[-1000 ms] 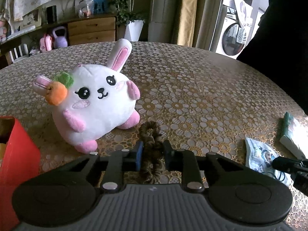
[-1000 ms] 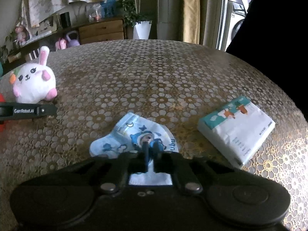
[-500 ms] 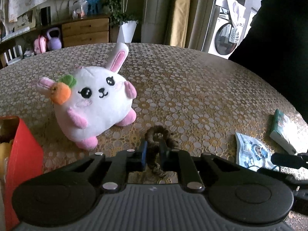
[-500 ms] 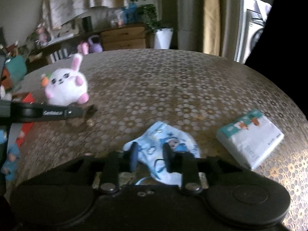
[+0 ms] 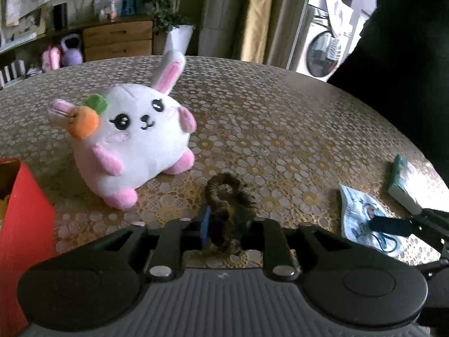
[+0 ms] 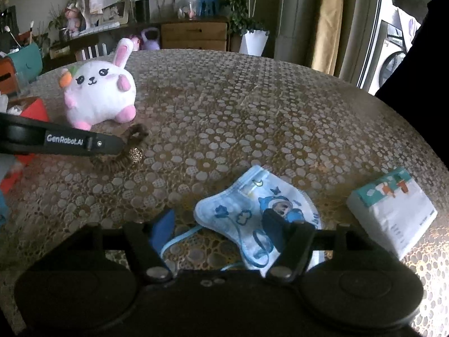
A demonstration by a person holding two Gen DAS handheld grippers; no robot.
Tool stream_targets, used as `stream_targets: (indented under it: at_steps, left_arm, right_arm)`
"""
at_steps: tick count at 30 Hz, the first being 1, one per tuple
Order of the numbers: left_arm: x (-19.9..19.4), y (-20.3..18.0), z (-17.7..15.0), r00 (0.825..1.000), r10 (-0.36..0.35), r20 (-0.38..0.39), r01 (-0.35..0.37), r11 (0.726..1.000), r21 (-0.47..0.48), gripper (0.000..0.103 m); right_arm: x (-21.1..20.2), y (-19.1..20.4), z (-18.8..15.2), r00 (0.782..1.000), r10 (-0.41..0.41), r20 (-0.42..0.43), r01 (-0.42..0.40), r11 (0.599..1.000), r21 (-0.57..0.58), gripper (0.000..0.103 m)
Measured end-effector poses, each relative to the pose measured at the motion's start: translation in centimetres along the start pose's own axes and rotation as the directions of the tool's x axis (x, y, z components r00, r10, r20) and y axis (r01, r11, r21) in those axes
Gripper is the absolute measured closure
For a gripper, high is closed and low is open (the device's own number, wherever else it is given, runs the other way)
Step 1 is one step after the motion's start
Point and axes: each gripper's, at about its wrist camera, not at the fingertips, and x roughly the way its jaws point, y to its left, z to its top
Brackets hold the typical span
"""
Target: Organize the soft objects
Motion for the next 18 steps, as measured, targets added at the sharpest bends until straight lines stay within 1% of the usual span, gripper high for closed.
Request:
stream_targets:
  at_steps: [1, 2, 3, 6, 7, 10, 12, 14, 18]
  left_arm:
    - [0.1, -0.1, 0.0, 1.000, -0.006, -0.004, 0.006, 1.000, 0.006, 0.059]
    - [0.1, -0.2, -0.1, 1.000, -0.008, -0.005, 0.008, 1.000, 0.009, 0.049]
    - [0.0, -0.3, -0.1, 1.000, -0.015, 0.000, 0.015, 1.000, 0.011, 0.036]
    - [0.0, -0.7, -0.2, 0.999, -0.044, -0.001, 0.044, 0.998, 0.034, 0.034]
    - [0.2, -0.9, -0.3, 0.999, -0.049, -0.006, 0.049, 0.998, 0.049, 0.031]
    - [0.8, -1.6, -0.4, 0.999, -0.041, -0.017, 0.042, 0.994, 0.103, 0.030]
    - [1.3, -2.0, -0.4, 1.000, -0.016, -0.015, 0.018, 0.992, 0.127, 0.029]
    - [1.6, -2.1, -0.3, 1.000, 0.005, -0.008, -0.004, 0.991, 0.131, 0.029]
    - [2.0, -2.2, -0.1, 0.999, 0.036, -0.006, -0.035, 0.991, 0.129, 0.030]
  right_arm:
    - [0.0, 0.0, 0.0, 1.000, 0.002, 0.001, -0.002, 1.000, -0.003, 0.034]
    - [0.0, 0.0, 0.0, 1.000, 0.003, -0.001, -0.003, 1.000, -0.007, 0.034]
    - [0.0, 0.0, 0.0, 1.000, 0.005, -0.002, -0.005, 1.000, -0.009, 0.034]
    - [0.0, -0.2, 0.0, 1.000, 0.010, -0.005, -0.010, 1.000, -0.011, 0.034]
    - [0.0, -0.2, 0.0, 1.000, 0.009, -0.006, -0.009, 1.000, -0.014, 0.034]
    - [0.0, -0.3, 0.0, 1.000, 0.009, -0.009, -0.009, 1.000, -0.021, 0.035]
    - [-0.1, -0.3, 0.0, 1.000, 0.009, -0.010, -0.009, 1.000, -0.019, 0.035]
    - [-0.1, -0.2, 0.0, 1.000, 0.007, -0.009, -0.007, 1.000, -0.017, 0.039]
    - [-0.3, -0.2, 0.1, 1.000, -0.002, -0.005, 0.002, 1.000, -0.015, 0.054]
